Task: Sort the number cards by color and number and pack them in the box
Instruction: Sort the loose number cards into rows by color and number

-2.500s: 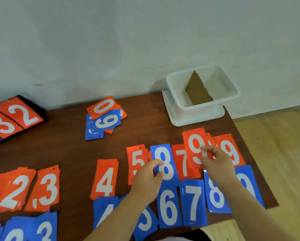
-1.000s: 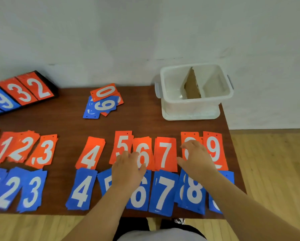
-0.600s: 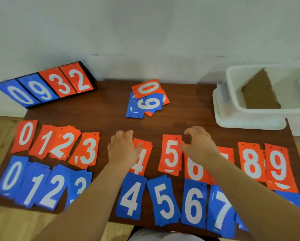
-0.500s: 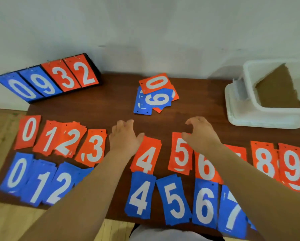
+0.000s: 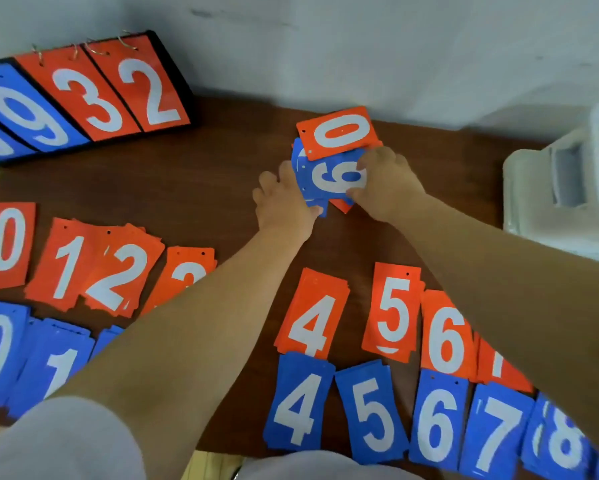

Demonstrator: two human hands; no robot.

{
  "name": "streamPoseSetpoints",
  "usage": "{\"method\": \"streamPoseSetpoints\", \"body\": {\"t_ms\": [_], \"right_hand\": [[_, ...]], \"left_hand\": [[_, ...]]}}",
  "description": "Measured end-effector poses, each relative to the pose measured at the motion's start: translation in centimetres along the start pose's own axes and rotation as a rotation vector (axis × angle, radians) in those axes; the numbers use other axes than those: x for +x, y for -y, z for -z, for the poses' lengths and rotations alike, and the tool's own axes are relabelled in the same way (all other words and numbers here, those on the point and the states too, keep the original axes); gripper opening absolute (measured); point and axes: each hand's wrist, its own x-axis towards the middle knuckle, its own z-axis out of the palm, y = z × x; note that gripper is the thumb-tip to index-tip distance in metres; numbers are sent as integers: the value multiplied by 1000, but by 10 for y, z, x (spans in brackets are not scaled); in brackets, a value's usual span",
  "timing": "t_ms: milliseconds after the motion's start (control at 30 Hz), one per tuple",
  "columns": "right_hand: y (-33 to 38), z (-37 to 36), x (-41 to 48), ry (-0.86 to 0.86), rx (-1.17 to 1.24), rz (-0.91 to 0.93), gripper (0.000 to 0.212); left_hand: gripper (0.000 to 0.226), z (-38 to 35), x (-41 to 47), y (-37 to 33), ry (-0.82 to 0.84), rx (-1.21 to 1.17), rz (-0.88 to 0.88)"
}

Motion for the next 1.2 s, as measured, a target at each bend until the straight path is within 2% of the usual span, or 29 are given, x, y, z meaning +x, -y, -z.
{"method": "streamPoseSetpoints", "body": {"t_ms": [100,200,333,433,600,767,867,933,1033,1200], "right_hand": [[-2,-7,14,55,-86,61,61],[-4,-9,18,51,-138,54,62],[-7,-8,14,74,-173,-42,64],[-14,-11,0,26,-27,-100,49],[-30,-16,-39,-45,160,-193,25],[-40,-8,-98,-116,501,-333,12],[-50,-1,-152,-172,847,-414,9],[-57,0,-192,-146,1093,-483,9],[-74,-2,-251,-76,1366,-558,13],[-113,10,-330,-164,1562,-518,12]], "left_hand": [[96,-6,3,3,-27,-84,-12],[91,-6,4,2,-29,-135,0],[68,-6,-4,3,6,-156,-48],[47,-3,-18,9,-12,-207,-35],[41,11,-59,26,-26,-358,30],[42,24,-116,46,-39,-459,81],[43,34,-158,47,-47,-514,119],[40,40,-191,41,-29,-527,100],[34,46,-239,27,59,-524,11],[33,44,-312,3,278,-433,-153]]}}
